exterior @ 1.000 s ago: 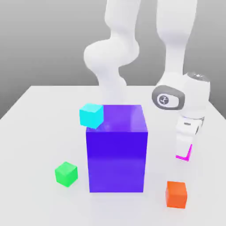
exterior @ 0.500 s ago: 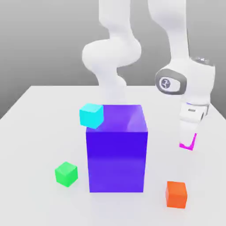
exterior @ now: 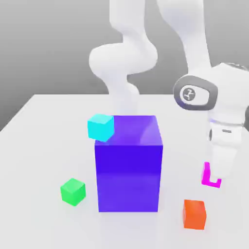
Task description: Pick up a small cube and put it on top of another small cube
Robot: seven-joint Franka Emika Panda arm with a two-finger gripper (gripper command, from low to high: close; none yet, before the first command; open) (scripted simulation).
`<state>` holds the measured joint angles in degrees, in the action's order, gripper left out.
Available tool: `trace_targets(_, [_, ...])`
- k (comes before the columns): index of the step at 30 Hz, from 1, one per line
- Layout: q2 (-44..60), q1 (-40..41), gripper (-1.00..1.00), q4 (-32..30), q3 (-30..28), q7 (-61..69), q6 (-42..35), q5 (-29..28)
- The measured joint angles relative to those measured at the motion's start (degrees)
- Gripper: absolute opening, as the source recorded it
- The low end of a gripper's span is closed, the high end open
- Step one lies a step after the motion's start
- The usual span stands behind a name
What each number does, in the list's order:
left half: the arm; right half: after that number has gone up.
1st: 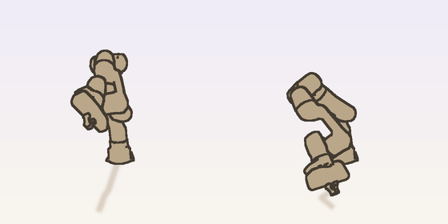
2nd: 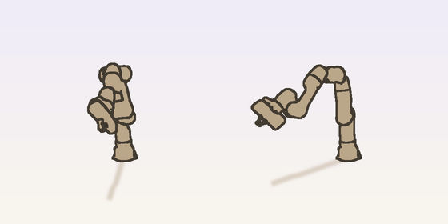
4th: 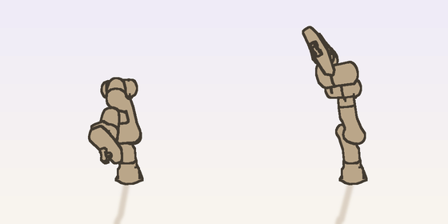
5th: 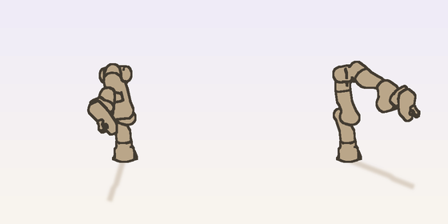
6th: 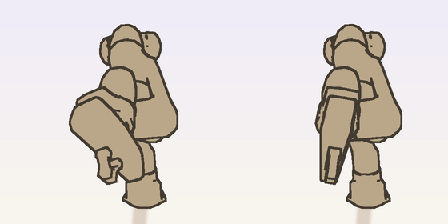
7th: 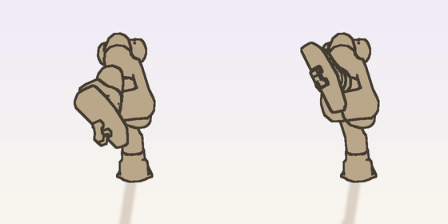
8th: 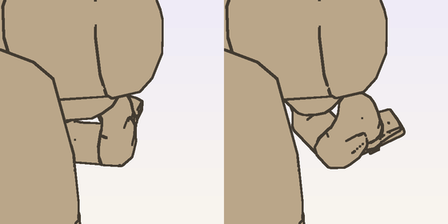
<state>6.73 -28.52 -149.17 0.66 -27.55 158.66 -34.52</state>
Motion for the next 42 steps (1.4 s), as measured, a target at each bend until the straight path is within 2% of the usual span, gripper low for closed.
trace_targets(5, [0.86, 3.02, -1.0, 6.1, -3.84, 8.07, -3.84, -7.18])
trace_targets(20, [-7.32, 15.79, -1.0, 13.37, -10.18, 37.23, -12.68, -15.78])
trace_targets(29, [-14.08, 20.19, -1.0, 6.49, -14.56, 51.68, -10.84, -8.54])
trace_targets(42, [-19.04, 21.94, -1.0, -5.37, -26.39, 74.76, -7.55, 6.33])
